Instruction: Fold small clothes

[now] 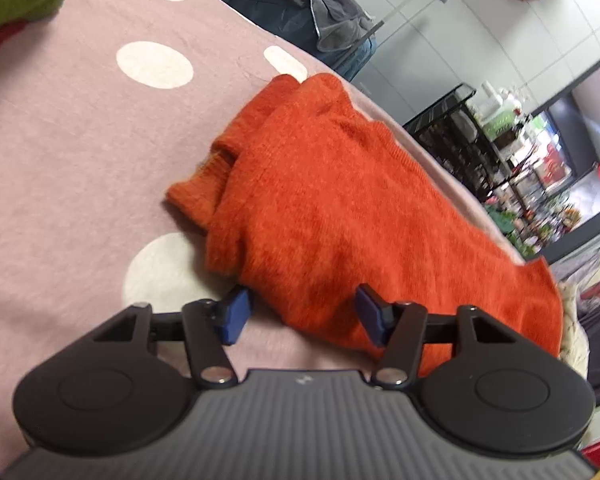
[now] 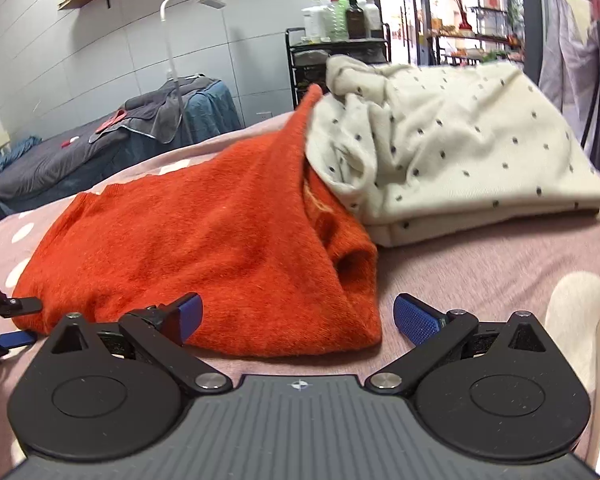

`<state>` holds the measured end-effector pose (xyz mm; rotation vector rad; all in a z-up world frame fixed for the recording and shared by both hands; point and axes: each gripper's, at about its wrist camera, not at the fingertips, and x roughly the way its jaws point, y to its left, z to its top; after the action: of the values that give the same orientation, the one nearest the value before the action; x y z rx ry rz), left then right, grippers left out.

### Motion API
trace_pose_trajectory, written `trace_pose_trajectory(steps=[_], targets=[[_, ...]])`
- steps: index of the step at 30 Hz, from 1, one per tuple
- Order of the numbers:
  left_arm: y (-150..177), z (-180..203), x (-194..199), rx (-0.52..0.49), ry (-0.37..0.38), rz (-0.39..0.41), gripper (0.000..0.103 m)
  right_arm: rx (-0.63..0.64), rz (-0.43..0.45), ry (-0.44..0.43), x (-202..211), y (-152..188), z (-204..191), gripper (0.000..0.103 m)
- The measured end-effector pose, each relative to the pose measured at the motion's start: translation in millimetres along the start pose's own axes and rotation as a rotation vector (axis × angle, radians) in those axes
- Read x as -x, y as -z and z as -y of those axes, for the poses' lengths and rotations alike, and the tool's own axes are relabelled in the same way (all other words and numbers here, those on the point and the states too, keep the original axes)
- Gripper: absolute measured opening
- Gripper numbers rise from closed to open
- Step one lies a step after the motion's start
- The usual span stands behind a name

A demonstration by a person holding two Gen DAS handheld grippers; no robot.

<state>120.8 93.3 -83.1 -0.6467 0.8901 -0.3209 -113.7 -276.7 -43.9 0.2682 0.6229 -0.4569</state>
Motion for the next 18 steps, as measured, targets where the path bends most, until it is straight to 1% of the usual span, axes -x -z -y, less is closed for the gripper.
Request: trace_pose_trajectory(steps=[2, 4, 7, 9, 11, 12, 14, 15, 16, 17, 18], targets=[[-5, 1, -10, 0.02, 0.016, 0.013, 0.052, -0.031, -0.007, -0.019, -2, 0, 5, 0.103], [-10, 2, -18, 0.024, 0.013, 0.025, 0.049, -0.058, -0.007, -0.057, -4, 1, 7, 0.103], [-19, 3, -30, 0.049, 0.01, 0.037, 0.038, -0.079, -0.018, -0.083, -11, 0, 6, 0.103], [-24, 2, -36, 0.062, 0.01, 0.045, 0.027, -0.098, -0.015, -0.109, -15, 0, 6, 0.103], [-28, 3, -41, 0.066, 0.009, 0.044, 0.023, -0.122, -0.018, -0.135, -22, -1, 5, 0.103], [-29, 6, -41, 0.054, 0.003, 0.049, 0.021, -0.134, -0.013, -0.146, -25, -1, 4, 0.103], [-27, 16, -38, -0.008, -0.021, 0.064, 0.017, -0.146, -0.012, -0.145, -31, -2, 2, 0.103], [-26, 22, -36, -0.052, -0.036, 0.077, 0.016, -0.153, -0.028, -0.135, -36, -3, 1, 0.075], [-24, 29, -33, -0.095, -0.052, 0.09, 0.016, -0.163, -0.037, -0.126, -38, -4, 2, 0.063], [-22, 34, -28, -0.127, -0.066, 0.099, 0.015, -0.179, -0.042, -0.125, -39, -4, 4, 0.059], [-21, 38, -25, -0.151, -0.078, 0.105, 0.015, -0.196, -0.046, -0.134, -38, -5, 6, 0.051]])
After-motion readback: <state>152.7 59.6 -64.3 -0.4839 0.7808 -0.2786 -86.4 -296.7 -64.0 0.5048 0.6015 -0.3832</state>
